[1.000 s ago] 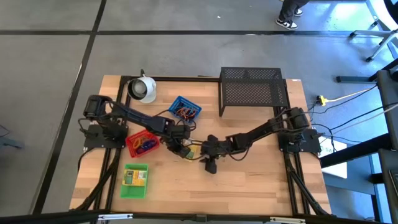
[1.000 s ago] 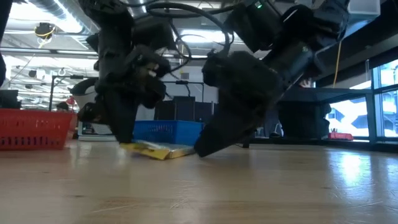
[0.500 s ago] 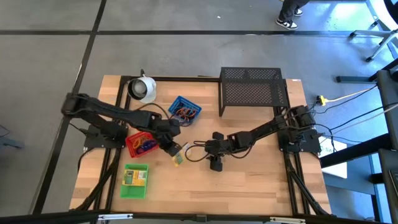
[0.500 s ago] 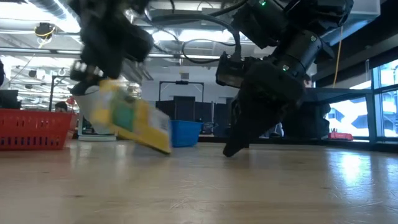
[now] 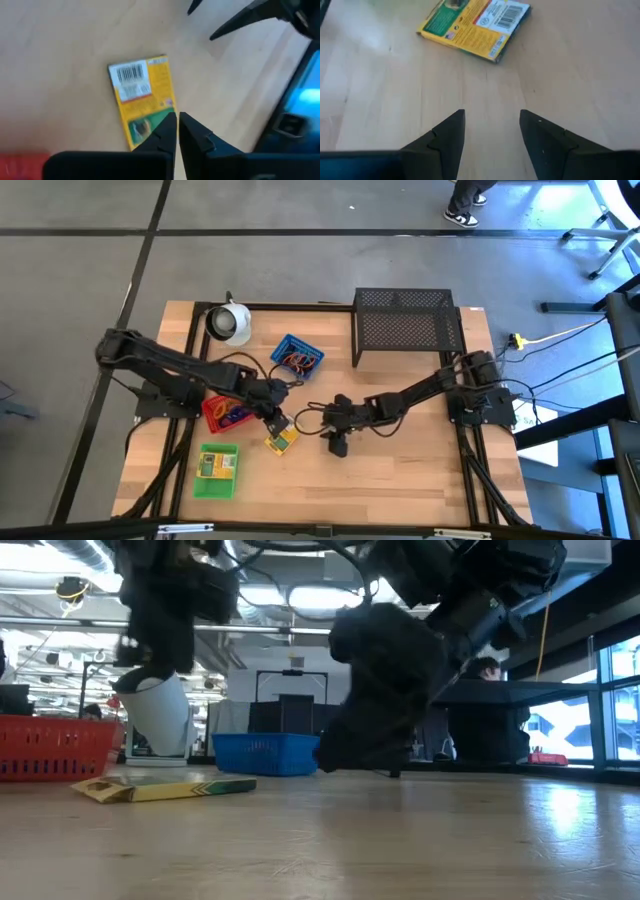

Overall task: Pick & Place Office Desk Supplies
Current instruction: Put the yellow crayon box into the green bin

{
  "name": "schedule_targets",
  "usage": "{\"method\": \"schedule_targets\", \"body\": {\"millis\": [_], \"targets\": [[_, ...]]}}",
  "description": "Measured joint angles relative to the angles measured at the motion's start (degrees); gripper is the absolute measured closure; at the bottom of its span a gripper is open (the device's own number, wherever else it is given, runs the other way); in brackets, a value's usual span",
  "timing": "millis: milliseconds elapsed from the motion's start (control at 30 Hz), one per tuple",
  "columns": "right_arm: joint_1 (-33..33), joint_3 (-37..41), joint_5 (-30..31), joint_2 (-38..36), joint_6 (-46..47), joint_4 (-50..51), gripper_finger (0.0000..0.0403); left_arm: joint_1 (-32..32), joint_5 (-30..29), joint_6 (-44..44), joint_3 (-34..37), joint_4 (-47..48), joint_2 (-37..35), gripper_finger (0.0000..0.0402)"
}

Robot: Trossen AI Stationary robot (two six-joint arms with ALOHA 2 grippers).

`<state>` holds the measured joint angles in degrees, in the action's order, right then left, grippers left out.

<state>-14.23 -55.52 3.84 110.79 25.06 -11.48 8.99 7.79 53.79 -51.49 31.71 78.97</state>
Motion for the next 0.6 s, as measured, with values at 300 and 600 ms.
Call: {"method": "schedule_targets", "body": {"millis": [300,600], "targets": [[0.18,-0.11,-2.81,5.07,4.39,-7.69,0.0209,-3.53,-0.90,-13.09,-0.01,0.22,8.42,0.0289],[0.05,-2.95,-4.30,9.42,4.51,-13.45,0.0209,-4.78,7.31,-12.97,-0.02,-0.74,17.32,0.0214]]}}
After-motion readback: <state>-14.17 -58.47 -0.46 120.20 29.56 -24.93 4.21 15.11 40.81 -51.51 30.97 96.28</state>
